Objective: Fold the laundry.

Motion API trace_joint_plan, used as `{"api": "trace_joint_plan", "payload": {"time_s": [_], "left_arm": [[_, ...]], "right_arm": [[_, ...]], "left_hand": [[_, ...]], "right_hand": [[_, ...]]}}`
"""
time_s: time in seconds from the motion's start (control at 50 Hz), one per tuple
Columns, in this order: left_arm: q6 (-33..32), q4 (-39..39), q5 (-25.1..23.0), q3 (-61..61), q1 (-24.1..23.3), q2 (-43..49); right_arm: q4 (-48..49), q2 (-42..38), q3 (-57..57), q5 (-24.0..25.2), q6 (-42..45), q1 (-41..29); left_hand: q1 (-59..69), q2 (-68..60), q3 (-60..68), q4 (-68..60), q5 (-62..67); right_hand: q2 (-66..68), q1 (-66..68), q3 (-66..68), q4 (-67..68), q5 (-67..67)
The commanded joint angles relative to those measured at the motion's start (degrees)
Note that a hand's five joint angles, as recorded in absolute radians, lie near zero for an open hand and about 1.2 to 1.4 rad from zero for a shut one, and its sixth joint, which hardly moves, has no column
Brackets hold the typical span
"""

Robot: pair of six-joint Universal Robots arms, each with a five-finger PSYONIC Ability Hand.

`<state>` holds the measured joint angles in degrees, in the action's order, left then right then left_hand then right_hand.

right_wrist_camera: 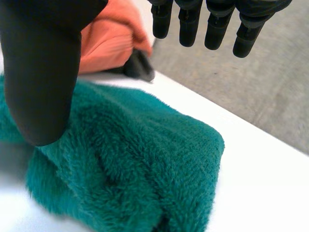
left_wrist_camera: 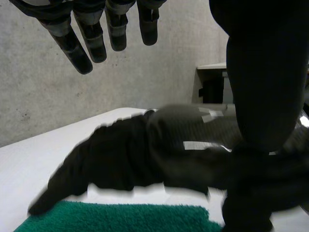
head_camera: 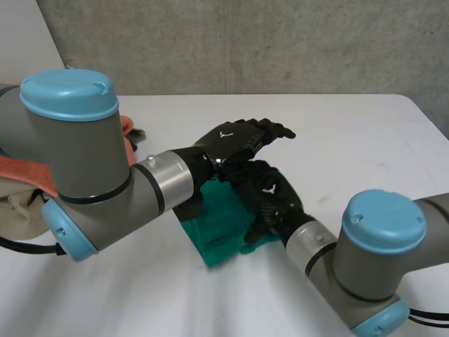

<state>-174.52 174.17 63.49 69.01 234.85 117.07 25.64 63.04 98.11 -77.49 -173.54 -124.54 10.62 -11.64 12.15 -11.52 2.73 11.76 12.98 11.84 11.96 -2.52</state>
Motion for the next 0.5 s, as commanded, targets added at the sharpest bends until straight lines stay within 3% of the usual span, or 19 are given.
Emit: {"api": "trace_joint_plan", "payload": {"time_s": [0.02,0.14,0.42,0.5], "left_arm": [[-0.73,-0.06,1.29,0.95,-0.36,-0.88],[-0.64,-0.06,1.46,1.04,-0.36,-1.15],[-0.47,0.12,1.46,1.57,0.34,-1.50],[-0.38,0.29,1.46,1.74,0.78,-1.85]], "right_arm": [[-10.51,-0.19,-2.49,-2.31,-10.85,3.69],[-19.13,-2.92,-4.33,-1.70,-17.00,6.07],[-12.99,-7.22,-6.18,-1.17,-12.88,6.16],[-11.75,-9.42,-8.37,-1.17,-12.53,5.81]], "left_hand": [[-0.62,1.64,-2.15,1.52,-2.73],[-0.62,1.64,-2.15,1.52,-2.73],[-0.62,1.64,-2.15,1.52,-2.73],[-0.62,1.64,-2.15,1.52,-2.73]], "right_hand": [[-1.76,-2.98,-1.84,-1.96,2.52],[-1.76,-2.98,-1.84,-1.96,2.52],[-1.76,-2.98,-1.84,-1.96,2.52],[5.80,4.58,5.72,5.60,-5.03]]}}
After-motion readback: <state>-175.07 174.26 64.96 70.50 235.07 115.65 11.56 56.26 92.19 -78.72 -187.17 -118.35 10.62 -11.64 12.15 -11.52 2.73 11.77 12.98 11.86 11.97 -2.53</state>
